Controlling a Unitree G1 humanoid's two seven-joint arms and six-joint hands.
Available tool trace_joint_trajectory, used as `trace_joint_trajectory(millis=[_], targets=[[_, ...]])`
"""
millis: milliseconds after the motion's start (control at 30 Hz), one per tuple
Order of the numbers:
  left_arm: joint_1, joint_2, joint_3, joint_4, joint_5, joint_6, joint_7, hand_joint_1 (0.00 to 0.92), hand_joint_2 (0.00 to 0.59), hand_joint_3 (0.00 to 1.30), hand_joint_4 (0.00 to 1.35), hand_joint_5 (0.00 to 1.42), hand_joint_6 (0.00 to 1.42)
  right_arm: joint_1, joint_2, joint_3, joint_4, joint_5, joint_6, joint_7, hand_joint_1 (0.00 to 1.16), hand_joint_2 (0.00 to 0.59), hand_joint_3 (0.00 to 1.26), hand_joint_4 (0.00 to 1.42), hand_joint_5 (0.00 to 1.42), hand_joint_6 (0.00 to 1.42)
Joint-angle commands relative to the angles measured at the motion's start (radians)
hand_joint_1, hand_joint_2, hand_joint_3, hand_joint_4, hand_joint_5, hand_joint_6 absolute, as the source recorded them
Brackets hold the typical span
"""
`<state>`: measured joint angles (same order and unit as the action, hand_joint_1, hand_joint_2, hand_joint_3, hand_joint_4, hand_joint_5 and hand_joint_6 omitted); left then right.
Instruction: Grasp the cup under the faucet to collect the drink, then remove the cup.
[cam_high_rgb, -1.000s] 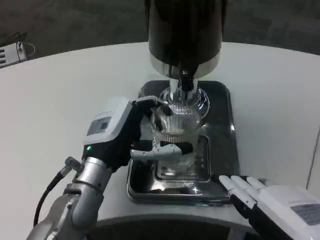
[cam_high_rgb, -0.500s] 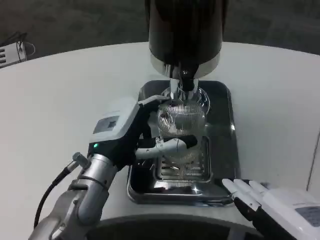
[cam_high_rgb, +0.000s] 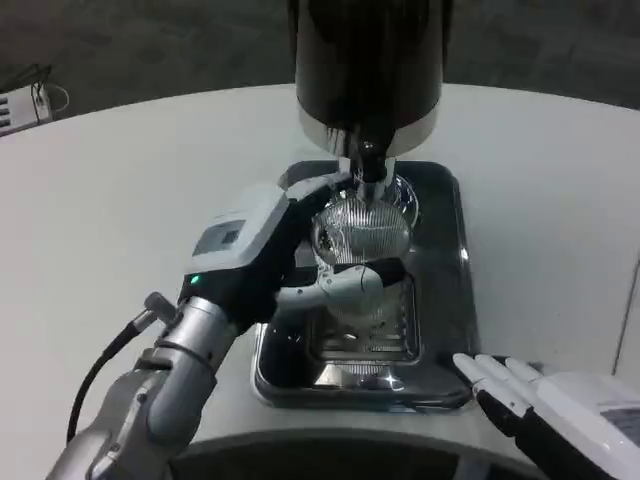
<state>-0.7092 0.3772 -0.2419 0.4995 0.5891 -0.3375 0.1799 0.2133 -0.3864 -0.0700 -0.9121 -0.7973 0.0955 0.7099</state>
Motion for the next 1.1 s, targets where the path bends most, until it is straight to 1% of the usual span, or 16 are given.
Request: trace_joint_trajectory(millis=[33, 100, 133, 233, 333, 467, 600, 667, 800, 933, 1100], targets=[[0.081, 0.036, 0.05, -0.09, -0.058, 0.004, -0.042, 0.024, 0.011, 0.21, 0.15, 0.39, 0.71, 0.009, -0.01, -0.008, 0.011, 0.021, -0.001, -0.028, 0.53, 0.437, 0.01, 0.0, 0.0, 0.0], [0.116, 0.044, 0.077, -0.139, -0.084, 0.002, -0.053, 0.009, 0.011, 0.19, 0.11, 0.29, 0.54, 0.009, -0.014, -0.011, 0.015, 0.031, 0.0, -0.035, 0.53, 0.437, 0.0, 0.0, 0.0, 0.0], [0.143, 0.05, 0.096, -0.175, -0.099, -0.001, -0.055, 0.005, 0.011, 0.19, 0.11, 0.27, 0.51, 0.008, -0.016, -0.013, 0.017, 0.035, 0.0, -0.039, 0.53, 0.437, 0.0, 0.0, 0.0, 0.0], [0.196, 0.059, 0.132, -0.257, -0.127, 0.001, -0.067, 0.003, 0.011, 0.18, 0.11, 0.26, 0.5, 0.004, -0.022, -0.015, 0.025, 0.043, -0.001, -0.048, 0.53, 0.437, 0.0, 0.0, 0.0, 0.0], [0.231, 0.059, 0.16, -0.325, -0.151, 0.003, -0.08, 0.001, 0.011, 0.18, 0.11, 0.26, 0.49, 0.0, -0.026, -0.01, 0.029, 0.047, 0.001, -0.053, 0.53, 0.437, 0.0, 0.0, 0.0, 0.0], [0.248, 0.048, 0.181, -0.385, -0.187, 0.006, -0.1, 0.0, 0.017, 0.17, 0.11, 0.24, 0.41, -0.001, -0.026, -0.001, 0.029, 0.045, 0.003, -0.056, 0.53, 0.437, 0.0, 0.0, 0.0, 0.0], [0.24, 0.017, 0.184, -0.43, -0.268, -0.012, -0.145, 0.0, 0.038, 0.18, 0.12, 0.21, 0.32, 0.007, -0.026, 0.005, 0.022, 0.038, 0.005, -0.055, 0.53, 0.437, 0.0, 0.0, 0.0, 0.0], [0.234, 0.003, 0.181, -0.442, -0.294, -0.016, -0.163, 0.0, 0.044, 0.17, 0.12, 0.2, 0.31, 0.011, -0.026, 0.007, 0.019, 0.036, 0.006, -0.055, 0.53, 0.437, 0.0, 0.0, 0.0, 0.0], [0.216, -0.04, 0.162, -0.465, -0.35, -0.008, -0.218, 0.0, 0.052, 0.14, 0.09, 0.19, 0.29, 0.024, -0.026, 0.007, 0.009, 0.032, 0.01, -0.054, 0.53, 0.437, 0.0, 0.0, 0.0, 0.0], [0.204, -0.077, 0.153, -0.481, -0.377, 0.001, -0.248, 0.0, 0.053, 0.12, 0.08, 0.19, 0.29, 0.036, -0.025, 0.005, 0.001, 0.029, 0.012, -0.055, 0.53, 0.437, 0.0, 0.0, 0.0, 0.0], [0.19, -0.106, 0.148, -0.5, -0.392, 0.012, -0.272, 0.0, 0.057, 0.11, 0.07, 0.19, 0.28, 0.052, -0.025, -0.001, -0.009, 0.028, 0.014, -0.057, 0.53, 0.437, 0.0, 0.0, 0.0, 0.0]])
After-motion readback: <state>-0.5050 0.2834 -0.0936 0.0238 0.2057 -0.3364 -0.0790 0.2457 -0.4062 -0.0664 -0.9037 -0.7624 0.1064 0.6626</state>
